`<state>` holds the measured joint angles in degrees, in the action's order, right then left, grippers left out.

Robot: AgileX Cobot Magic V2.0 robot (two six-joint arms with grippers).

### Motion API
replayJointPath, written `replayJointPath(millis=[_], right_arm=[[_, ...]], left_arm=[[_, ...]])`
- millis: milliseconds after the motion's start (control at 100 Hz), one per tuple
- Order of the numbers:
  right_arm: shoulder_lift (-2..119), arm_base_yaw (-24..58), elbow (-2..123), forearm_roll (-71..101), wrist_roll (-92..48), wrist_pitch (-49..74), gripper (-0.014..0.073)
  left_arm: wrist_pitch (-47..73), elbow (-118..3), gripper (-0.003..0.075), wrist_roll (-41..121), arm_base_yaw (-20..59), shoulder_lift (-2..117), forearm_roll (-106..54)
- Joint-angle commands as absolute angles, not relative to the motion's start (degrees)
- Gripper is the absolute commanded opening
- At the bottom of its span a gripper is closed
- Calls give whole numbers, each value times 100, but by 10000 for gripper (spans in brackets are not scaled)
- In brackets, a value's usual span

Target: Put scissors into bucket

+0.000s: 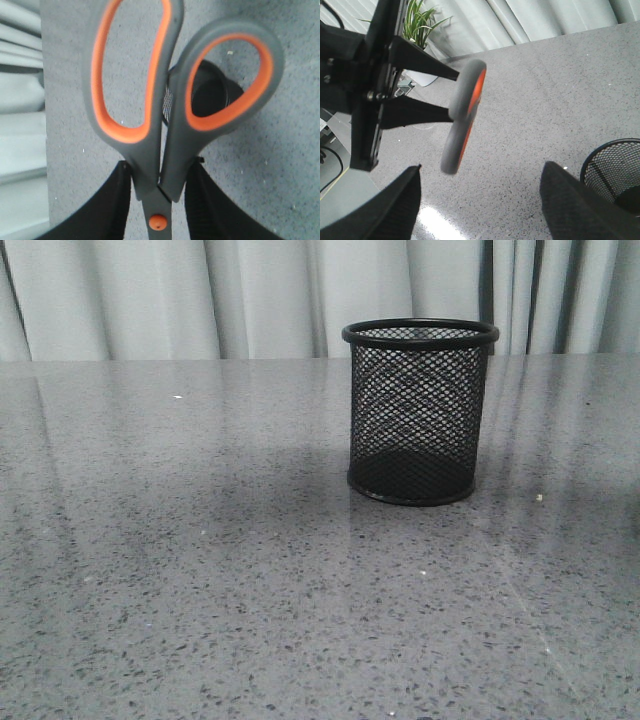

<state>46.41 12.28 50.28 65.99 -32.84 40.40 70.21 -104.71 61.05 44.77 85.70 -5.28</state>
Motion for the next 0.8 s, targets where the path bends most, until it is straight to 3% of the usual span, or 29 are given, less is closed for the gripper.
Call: replayJointPath(millis=[0,620,690,790], right_arm=[[4674,1225,5235,6939,-3359,3795,456],[5644,1225,5922,7051,-3416,4259,452],[5700,1225,5995,7069,-3499,4307,398],[5738,1225,6030,7123,-3617,4316,224]], left_arm=[[6473,-10666,104,5873,4710,8352,-465],[6381,-10666,104,5757,4977,8364,-262],[6381,-10666,106,5757,4977,8364,-262],[6368,-10666,107,5757,4977,8364,-262]])
